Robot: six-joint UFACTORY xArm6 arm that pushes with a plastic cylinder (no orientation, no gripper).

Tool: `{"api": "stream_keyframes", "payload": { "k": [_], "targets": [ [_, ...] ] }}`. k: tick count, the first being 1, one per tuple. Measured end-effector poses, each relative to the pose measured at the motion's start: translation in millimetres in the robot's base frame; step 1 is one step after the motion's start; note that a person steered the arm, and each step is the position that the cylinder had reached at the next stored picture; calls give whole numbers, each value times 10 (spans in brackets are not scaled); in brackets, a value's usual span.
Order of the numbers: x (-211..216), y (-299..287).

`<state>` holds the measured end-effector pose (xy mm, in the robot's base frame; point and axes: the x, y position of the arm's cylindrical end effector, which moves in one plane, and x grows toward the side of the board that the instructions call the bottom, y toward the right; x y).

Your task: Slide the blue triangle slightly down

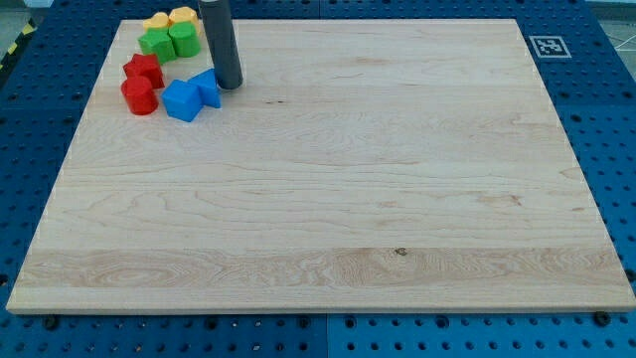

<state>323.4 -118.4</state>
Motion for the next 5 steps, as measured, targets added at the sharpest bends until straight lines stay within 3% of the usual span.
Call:
{"api": "stream_keyframes", "payload": {
  "k": [2, 5],
  "targets": [
    [-239, -231],
    [156, -126]
  ]
}}
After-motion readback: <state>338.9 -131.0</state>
